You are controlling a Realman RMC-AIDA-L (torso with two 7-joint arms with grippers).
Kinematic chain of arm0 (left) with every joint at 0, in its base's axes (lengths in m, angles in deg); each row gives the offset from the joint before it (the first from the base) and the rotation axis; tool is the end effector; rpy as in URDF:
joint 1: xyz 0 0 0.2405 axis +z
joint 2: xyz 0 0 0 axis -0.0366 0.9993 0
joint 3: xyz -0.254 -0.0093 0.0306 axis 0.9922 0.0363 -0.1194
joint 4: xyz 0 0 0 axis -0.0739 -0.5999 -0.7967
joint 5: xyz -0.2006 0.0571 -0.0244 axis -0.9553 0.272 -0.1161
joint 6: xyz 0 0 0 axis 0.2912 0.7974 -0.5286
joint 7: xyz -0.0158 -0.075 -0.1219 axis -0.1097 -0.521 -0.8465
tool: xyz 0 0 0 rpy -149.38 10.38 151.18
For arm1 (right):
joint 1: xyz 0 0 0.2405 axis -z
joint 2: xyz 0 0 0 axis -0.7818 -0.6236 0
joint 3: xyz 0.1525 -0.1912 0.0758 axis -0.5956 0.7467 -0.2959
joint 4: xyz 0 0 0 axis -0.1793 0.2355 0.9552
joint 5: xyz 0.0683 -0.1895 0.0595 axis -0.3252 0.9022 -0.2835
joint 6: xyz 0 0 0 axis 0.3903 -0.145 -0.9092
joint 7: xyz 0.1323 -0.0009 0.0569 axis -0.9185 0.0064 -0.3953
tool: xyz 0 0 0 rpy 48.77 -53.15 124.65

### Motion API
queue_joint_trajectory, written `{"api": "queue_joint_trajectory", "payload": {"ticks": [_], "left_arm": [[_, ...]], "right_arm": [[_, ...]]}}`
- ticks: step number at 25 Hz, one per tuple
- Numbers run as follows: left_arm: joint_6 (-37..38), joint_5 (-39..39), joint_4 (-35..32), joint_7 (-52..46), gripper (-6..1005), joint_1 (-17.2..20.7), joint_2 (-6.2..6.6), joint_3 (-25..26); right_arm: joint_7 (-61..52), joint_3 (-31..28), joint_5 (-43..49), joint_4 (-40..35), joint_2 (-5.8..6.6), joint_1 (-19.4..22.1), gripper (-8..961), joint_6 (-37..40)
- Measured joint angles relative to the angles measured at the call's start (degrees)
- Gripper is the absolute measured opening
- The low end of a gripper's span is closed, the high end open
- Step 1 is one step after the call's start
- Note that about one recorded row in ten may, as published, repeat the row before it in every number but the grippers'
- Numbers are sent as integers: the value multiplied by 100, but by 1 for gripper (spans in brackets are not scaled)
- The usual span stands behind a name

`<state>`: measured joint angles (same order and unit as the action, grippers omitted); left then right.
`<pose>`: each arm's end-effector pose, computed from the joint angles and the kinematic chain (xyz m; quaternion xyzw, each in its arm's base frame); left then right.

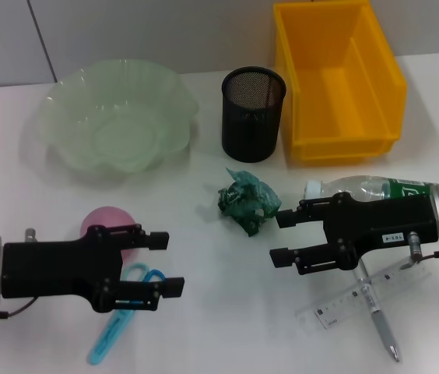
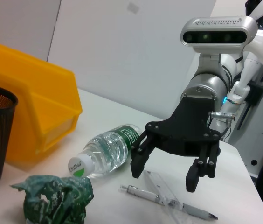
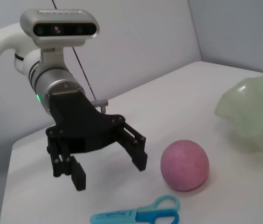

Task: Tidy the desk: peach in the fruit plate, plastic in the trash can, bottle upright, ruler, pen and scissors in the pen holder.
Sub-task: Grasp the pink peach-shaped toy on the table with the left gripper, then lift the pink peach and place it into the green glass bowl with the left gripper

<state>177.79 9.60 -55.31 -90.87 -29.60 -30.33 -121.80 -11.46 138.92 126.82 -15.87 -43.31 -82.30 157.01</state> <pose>-0.2534 0.2976 -0.0215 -0.9551 -0.1813 -0.2342 0.0021 0.2621 0.3165 -0.0119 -0.9559 0.2076 0.2026 0.0460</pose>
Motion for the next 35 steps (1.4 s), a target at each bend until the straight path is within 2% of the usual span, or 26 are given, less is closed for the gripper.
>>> {"api": "queue_joint_trajectory", "payload": {"ticks": [6, 10, 13, 14, 15, 19, 21, 24, 29, 35], "left_arm": [[-51, 2, -580, 3, 811, 125, 19, 148], [-439, 305, -970, -14, 811, 165, 64, 244], [-797, 938, -1152, -56, 811, 153, -6, 507], [-1025, 1365, -1199, -70, 810, 112, -76, 717], [-1025, 1365, -1199, -70, 810, 112, -76, 717], [-1537, 2170, -1314, -249, 810, 34, -230, 869], [-1592, 2252, -1327, -267, 793, 27, -250, 872], [-1769, 2602, -1360, -354, 767, -49, -360, 875], [-1929, 2832, -1449, -507, 724, -101, -454, 869], [-1960, 2788, -1483, -563, 656, -91, -465, 880]], "right_arm": [[0, 0, 1, 0, -1, -13, 739, -22], [-1, -1, 1, -2, -1, -15, 739, -22], [-24, -1, 0, -20, 0, -15, 739, -20], [-40, 0, 0, -25, 1, -15, 740, -13], [-40, 0, 0, -25, 1, -15, 740, -13], [-43, -11, -2, -27, -1, 2, 740, -19], [-43, -12, -4, -27, -3, 6, 740, -21], [-44, -18, -9, -28, -4, 10, 740, -23], [-45, -18, -9, -27, -4, -8, 740, -29], [-47, -18, -9, -26, 3, -12, 740, -31]]}}
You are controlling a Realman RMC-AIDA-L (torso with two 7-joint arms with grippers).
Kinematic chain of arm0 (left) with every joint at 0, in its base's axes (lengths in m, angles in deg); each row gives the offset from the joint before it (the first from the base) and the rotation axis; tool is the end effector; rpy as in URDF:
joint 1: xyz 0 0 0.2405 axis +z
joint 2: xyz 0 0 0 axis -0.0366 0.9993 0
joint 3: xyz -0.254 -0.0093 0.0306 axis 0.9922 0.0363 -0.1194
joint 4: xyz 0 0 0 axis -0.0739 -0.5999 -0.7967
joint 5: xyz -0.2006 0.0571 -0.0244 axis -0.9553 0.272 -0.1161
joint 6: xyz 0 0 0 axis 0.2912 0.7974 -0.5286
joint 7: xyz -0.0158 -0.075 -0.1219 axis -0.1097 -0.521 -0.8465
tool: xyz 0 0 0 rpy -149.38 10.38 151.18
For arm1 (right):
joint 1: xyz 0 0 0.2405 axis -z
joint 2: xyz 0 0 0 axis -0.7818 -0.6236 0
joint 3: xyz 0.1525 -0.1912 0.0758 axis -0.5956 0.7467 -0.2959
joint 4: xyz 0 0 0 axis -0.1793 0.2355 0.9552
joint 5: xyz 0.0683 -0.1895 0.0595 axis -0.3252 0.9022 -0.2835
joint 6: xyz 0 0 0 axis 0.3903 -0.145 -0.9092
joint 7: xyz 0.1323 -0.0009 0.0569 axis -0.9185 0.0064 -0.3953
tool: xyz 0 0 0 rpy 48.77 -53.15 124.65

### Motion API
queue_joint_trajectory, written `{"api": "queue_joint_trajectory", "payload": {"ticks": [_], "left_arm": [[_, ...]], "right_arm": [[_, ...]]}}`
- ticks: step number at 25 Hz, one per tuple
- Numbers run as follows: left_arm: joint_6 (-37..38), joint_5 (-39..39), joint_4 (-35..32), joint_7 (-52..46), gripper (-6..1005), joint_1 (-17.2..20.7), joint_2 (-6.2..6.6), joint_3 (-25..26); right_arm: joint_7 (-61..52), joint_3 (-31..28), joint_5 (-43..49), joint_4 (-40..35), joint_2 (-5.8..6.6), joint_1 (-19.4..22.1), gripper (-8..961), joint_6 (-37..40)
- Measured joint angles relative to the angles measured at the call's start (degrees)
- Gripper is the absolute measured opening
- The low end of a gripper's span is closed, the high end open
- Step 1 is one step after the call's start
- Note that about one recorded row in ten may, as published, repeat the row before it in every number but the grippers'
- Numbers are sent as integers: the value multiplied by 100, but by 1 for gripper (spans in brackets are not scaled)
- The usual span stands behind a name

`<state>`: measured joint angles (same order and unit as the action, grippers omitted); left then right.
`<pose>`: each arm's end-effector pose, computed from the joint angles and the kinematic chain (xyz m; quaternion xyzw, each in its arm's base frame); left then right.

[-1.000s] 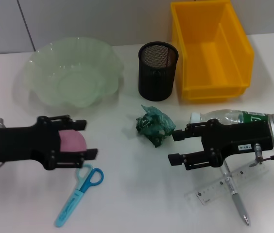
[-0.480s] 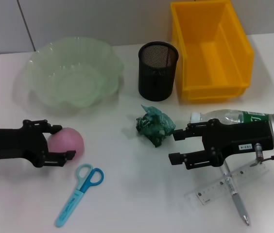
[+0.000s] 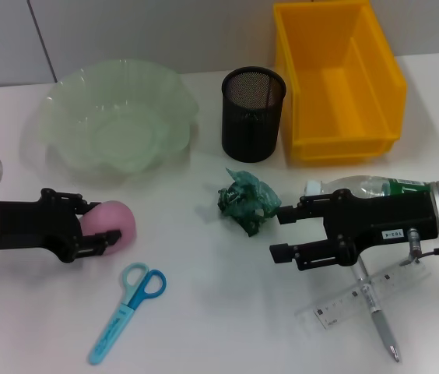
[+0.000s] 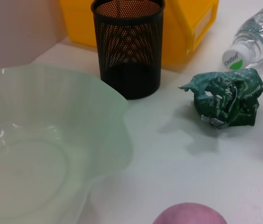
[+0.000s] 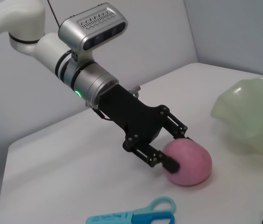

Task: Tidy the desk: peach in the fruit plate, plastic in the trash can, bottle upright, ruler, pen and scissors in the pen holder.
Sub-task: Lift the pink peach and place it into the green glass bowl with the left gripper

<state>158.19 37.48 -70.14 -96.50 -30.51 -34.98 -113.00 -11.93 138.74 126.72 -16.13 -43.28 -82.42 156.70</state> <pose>-0.2781 0.3523 -0.0126 -0.9738 -0.1434 -0.0222 0.1753 0.2615 0.3187 -0.0106 -0.9552 0.2096 0.2029 0.0502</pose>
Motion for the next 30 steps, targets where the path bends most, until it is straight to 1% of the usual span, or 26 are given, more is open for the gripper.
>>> {"api": "queue_joint_trajectory", "payload": {"ticks": [3, 7, 8, 9, 10, 12, 13, 15, 17, 18, 19, 20, 24, 26, 27, 28, 29, 30], "left_arm": [[29, -3, -3, -39, 580, -8, -1, 3], [420, -145, -173, -148, 479, 3, -1, 86], [635, -305, -267, -170, 454, 18, -1, 170], [1065, -755, -387, -179, 438, 43, 0, 444], [1065, -755, -387, -179, 421, 43, 0, 444], [1287, -1242, -386, -163, 388, 41, 0, 759], [1273, -1546, -333, -124, 372, 31, 0, 964], [948, -2094, -72, 54, 356, -19, -1, 1223], [556, -2389, 182, 229, 340, -82, -5, 1265], [240, -2551, 357, 350, 332, -143, -8, 1269], [-469, -2740, 706, 540, 324, -330, -24, 1252], [-469, -2740, 706, 540, 316, -330, -24, 1252], [-1676, -2741, 1345, 631, 283, -795, -30, 1169], [-2013, -2713, 1502, 630, 261, -923, -29, 1047], [-2275, -2718, 1543, 615, 251, -964, -40, 864], [-2275, -2718, 1543, 615, 240, -964, -40, 864], [-2415, -2742, 1550, 586, 229, -972, -48, 733], [-2415, -2742, 1550, 586, 244, -972, -48, 733]], "right_arm": [[0, 0, 0, 0, 9, -1, 740, 0], [1, -11, 0, -5, 14, -2, 740, -1], [1, -11, 0, -5, 14, -2, 739, -1], [0, -33, 0, -8, 14, -3, 739, 0], [0, -33, 0, -8, 14, -3, 739, 0], [0, -52, 0, -9, 14, -3, 739, 0], [0, -53, 0, -10, 13, -2, 739, 3], [0, -53, 0, -10, 11, -2, 739, 10], [0, -53, 0, -10, 7, -2, 739, 14], [1, -53, 1, -10, 1, -2, 739, 17], [0, -53, 1, -10, 1, -2, 739, 18], [0, -53, 1, -10, 1, -2, 739, 18], [1, -59, 1, -9, -11, -24, 740, 42], [0, -60, 1, -9, -11, -24, 740, 49], [0, -61, 1, -9, -12, -25, 740, 52], [0, -61, 1, -9, -12, -25, 740, 53], [0, -62, 1, -9, -12, -23, 740, 53], [-1, -61, 1, -9, -12, -21, 740, 53]]}}
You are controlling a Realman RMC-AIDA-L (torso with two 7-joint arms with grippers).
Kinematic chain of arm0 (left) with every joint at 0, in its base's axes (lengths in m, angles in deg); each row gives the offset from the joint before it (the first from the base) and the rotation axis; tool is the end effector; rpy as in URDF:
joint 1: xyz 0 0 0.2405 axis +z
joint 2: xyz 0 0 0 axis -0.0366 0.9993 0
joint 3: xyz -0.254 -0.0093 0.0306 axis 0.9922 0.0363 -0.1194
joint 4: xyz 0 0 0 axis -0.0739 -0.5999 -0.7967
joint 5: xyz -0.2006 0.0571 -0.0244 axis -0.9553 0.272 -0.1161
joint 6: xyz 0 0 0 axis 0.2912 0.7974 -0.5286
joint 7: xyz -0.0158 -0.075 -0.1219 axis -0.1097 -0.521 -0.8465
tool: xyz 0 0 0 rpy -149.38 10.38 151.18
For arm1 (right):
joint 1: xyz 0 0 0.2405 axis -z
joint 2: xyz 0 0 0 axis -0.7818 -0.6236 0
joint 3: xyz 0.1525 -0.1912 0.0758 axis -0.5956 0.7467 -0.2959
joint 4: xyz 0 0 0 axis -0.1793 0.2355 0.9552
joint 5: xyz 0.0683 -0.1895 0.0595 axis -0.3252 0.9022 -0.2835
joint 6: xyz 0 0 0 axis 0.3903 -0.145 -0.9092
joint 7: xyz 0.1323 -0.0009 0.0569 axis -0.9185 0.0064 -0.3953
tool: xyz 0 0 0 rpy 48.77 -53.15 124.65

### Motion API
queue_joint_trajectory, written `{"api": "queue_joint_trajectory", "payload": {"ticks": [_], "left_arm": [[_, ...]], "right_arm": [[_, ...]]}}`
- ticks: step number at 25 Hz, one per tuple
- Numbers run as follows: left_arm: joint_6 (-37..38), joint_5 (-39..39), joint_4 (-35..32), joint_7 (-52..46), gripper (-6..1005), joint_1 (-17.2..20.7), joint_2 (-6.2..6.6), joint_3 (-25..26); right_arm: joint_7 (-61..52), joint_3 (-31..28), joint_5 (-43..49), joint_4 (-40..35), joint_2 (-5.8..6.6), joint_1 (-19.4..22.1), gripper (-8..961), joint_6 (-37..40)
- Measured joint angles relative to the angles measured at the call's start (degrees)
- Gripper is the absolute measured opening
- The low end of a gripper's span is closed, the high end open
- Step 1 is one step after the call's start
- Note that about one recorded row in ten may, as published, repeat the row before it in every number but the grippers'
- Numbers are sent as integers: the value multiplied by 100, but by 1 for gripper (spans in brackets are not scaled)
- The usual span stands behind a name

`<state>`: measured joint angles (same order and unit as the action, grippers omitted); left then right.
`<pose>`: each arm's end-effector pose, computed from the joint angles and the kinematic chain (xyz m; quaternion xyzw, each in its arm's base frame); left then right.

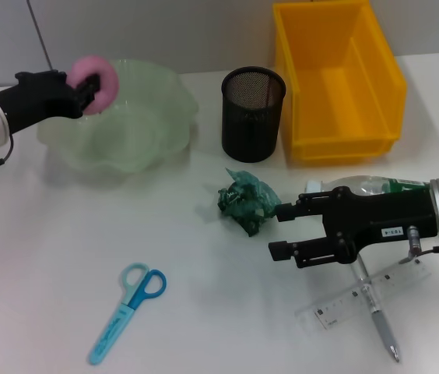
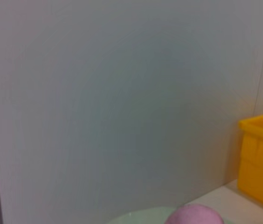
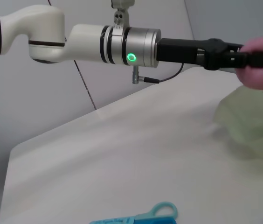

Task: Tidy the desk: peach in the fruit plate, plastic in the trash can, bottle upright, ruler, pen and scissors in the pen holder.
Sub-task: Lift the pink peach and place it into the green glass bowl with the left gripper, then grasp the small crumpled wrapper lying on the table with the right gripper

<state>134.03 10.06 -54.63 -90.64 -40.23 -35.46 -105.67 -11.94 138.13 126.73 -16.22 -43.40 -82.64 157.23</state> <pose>-0.2487 0.4332 0.0005 -0.8693 -0.2550 -0.1976 0.3744 0.2592 0.3194 -0.0098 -0.9544 0.2080 0.2083 0.0492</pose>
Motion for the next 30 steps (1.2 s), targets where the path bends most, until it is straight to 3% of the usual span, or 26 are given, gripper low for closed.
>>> {"api": "queue_joint_trajectory", "payload": {"ticks": [8, 14, 19, 20, 23, 24, 25, 27, 29, 30], "left_arm": [[-121, -16, 9, -19, 362, -23, -5, -75], [-176, -27, 14, -19, 550, -27, -5, -71], [-20, -42, -32, -91, 788, -27, -5, -66], [-20, -42, -32, -91, 799, -27, -5, -66], [672, -65, -236, -429, 831, 58, 23, -63], [1489, -69, -516, -700, 842, 197, 66, -42], [1489, -69, -516, -700, 842, 197, 66, -42], [2423, -60, -808, -925, 842, 368, 119, -19], [3812, -44, -1136, -1183, 842, 691, 241, -17], [3812, -44, -1136, -1183, 842, 691, 241, -17]], "right_arm": [[0, 0, 0, 0, 0, -6, 740, 0], [0, 0, 0, 0, 0, -26, 739, -26], [4, 0, 0, 0, 0, -31, 739, -35], [4, 0, 0, 0, 0, -31, 739, -35], [3, -3, 0, 0, 0, -32, 739, -39], [2, -57, -1, 0, 0, -35, 739, -40], [2, -57, -1, 0, 0, -35, 739, -40], [2, -180, -1, -1, 0, -44, 739, -18], [-1, -398, -3, -78, 0, -49, 739, 82], [-1, -398, -3, -78, 0, -49, 739, 82]]}}
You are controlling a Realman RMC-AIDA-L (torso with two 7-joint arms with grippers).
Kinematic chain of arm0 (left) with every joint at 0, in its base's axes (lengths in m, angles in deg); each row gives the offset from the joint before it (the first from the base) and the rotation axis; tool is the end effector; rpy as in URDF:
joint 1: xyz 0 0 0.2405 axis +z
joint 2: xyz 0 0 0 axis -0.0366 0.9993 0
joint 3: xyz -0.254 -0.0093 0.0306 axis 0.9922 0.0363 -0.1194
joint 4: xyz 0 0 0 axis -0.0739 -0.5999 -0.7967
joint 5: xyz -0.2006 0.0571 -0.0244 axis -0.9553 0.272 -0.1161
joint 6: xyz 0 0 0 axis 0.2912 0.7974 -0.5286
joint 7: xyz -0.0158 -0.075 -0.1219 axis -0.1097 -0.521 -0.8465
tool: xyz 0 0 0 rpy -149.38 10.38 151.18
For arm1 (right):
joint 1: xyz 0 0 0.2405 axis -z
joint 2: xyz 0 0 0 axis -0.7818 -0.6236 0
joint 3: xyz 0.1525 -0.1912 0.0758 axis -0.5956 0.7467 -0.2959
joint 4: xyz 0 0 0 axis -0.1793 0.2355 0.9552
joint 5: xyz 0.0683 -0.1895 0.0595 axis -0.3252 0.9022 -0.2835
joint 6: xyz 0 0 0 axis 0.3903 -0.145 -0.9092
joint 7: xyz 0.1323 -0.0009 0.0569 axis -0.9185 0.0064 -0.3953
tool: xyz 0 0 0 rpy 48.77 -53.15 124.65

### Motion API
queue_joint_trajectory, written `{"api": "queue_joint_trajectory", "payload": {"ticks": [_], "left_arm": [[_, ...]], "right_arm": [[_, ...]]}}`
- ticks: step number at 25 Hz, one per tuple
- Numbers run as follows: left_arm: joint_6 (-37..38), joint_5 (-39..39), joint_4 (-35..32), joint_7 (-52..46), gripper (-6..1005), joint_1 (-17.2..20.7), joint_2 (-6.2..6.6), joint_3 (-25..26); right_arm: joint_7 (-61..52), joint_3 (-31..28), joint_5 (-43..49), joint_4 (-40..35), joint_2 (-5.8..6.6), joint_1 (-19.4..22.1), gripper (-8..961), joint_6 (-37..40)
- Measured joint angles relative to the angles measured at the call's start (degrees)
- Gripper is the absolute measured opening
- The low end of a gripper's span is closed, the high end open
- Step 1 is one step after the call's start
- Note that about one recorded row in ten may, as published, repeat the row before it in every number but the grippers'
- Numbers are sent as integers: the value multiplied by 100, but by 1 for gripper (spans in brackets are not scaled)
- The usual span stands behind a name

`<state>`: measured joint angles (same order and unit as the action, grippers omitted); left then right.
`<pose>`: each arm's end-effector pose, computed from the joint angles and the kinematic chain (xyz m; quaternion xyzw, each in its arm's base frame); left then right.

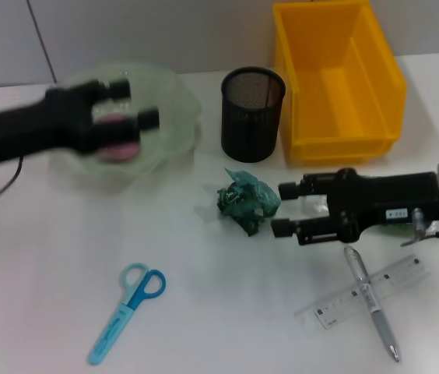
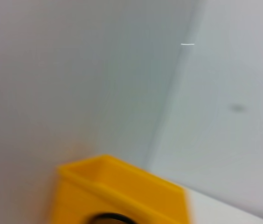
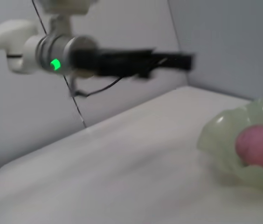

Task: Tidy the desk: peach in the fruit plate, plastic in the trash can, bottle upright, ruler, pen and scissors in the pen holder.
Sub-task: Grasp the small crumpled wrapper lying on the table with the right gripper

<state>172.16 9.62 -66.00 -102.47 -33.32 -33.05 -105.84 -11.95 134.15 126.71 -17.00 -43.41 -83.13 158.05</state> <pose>-0.2122 0.3629 0.0292 -0.9160 -0.2082 -0.3147 0.1362 0.2562 0.3267 0.0012 -0.9484 0.2068 0.2298 0.0708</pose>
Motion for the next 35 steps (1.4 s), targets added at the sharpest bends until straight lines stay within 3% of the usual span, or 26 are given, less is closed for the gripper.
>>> {"api": "queue_joint_trajectory", "payload": {"ticks": [4, 8, 13, 14, 15, 17, 19, 22, 24, 35], "left_arm": [[945, 110, 101, 164, 842, 391, 107, -52], [1063, 341, 208, 570, 842, 790, 115, -57], [1149, 502, 451, 925, 842, 1037, 161, -39], [1168, 583, 524, 985, 842, 1054, 173, -50], [1168, 583, 524, 985, 842, 1054, 173, -50], [1174, 685, 551, 999, 842, 1060, 163, -58], [1161, 825, 554, 1001, 842, 1061, 116, -51], [1147, 875, 555, 1002, 842, 1054, 89, -30], [1144, 896, 556, 1003, 842, 1047, 74, -3], [1111, 896, 556, 952, 841, 1008, 97, 11]], "right_arm": [[-397, -85, -2, -357, 3, -99, 739, 92], [-1055, 100, 116, -771, 31, -340, 740, 94], [-2420, 728, 857, -1579, 46, -1023, 740, 54], [-2756, 882, 1279, -1716, 37, -1364, 740, 49], [-2756, 882, 1279, -1716, 37, -1364, 740, 49], [-2995, 986, 1731, -1765, -3, -1647, 740, 9], [-3227, 1111, 2467, -1826, -152, -1968, 740, -222], [-3334, 1263, 2837, -1895, -253, -2048, 740, -464], [-3532, 1765, 3013, -1919, -298, -2064, 740, -839], [-3651, 2784, 2971, -1332, -323, -2014, 739, -1803]]}}
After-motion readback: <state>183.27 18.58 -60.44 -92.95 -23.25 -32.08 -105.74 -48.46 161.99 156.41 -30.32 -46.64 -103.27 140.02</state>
